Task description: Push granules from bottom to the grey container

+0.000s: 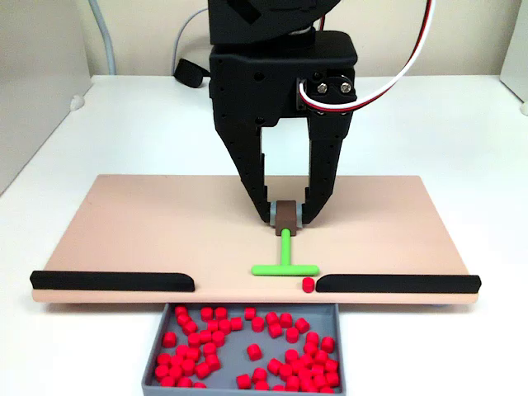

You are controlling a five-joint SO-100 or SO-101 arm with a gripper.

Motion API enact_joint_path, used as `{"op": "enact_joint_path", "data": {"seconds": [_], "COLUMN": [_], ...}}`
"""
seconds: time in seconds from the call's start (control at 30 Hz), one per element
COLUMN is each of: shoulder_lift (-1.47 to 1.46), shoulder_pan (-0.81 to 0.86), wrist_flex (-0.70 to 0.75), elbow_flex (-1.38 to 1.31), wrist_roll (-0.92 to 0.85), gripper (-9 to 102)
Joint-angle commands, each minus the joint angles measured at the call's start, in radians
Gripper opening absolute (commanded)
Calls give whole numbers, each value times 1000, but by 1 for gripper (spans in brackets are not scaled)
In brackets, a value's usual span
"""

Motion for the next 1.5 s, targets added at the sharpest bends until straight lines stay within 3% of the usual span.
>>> {"op": "enact_joint_path", "data": {"seconds": [0.0,1.47], "shoulder_lift": [18,-17], "shoulder_pan": [9,12], "wrist_flex": [0,0], "elbow_flex": [-38,-72], "wrist_roll": [-2,9], "gripper": [0,0]}}
